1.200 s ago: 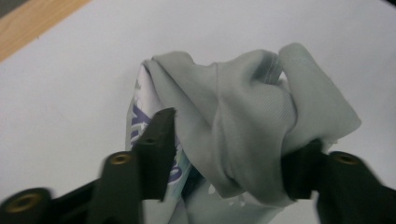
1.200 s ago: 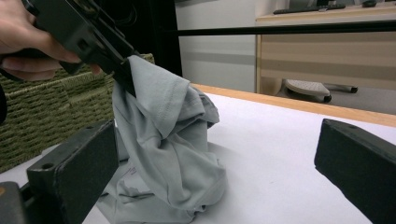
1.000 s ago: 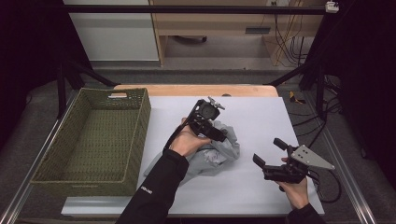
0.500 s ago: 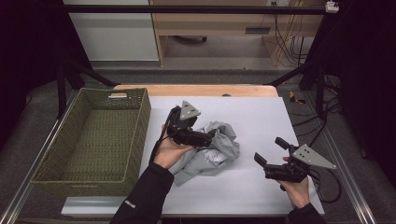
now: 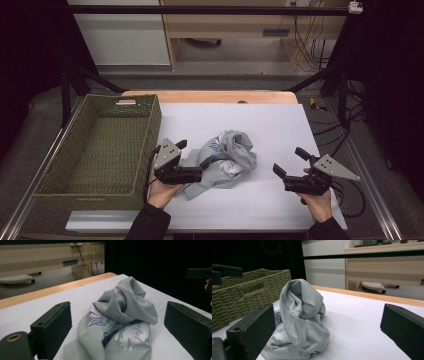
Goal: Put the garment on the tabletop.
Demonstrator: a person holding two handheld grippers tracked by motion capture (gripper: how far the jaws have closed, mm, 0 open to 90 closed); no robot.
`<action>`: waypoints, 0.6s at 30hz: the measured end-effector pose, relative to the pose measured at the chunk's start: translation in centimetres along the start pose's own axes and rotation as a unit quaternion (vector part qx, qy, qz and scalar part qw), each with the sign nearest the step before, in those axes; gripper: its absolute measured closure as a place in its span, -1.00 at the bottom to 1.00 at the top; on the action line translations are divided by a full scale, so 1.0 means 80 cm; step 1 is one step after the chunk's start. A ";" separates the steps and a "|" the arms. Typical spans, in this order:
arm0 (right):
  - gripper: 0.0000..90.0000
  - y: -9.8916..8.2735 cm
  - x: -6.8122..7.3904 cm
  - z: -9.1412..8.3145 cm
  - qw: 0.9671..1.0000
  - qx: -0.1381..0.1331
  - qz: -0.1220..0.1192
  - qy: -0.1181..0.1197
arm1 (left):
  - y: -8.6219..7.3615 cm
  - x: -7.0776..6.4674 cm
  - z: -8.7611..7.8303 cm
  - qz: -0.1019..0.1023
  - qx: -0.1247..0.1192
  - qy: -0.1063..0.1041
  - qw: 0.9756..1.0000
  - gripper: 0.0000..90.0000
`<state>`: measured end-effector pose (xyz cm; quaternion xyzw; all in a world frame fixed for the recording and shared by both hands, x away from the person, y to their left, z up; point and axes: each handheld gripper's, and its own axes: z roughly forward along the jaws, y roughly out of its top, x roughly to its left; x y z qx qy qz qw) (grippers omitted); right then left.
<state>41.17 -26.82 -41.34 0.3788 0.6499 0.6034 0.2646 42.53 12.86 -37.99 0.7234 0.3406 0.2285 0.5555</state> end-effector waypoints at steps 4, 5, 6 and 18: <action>-0.99 -0.001 -0.002 -0.001 1.000 0.000 0.000 -0.003 | -0.015 -0.001 -0.011 0.006 -0.001 0.006 1.000 -0.88; -0.99 -0.001 -0.002 -0.002 1.000 -0.001 0.001 -0.002 | -0.018 -0.001 -0.014 0.007 -0.002 0.006 1.000 -0.88; -0.99 -0.002 -0.005 -0.002 1.000 -0.003 -0.005 -0.001 | -0.021 -0.001 -0.016 0.003 -0.006 0.005 1.000 -0.89; -0.99 -0.007 -0.008 -0.003 1.000 0.002 -0.005 0.000 | -0.041 0.011 -0.026 -0.010 -0.014 0.004 1.000 -0.94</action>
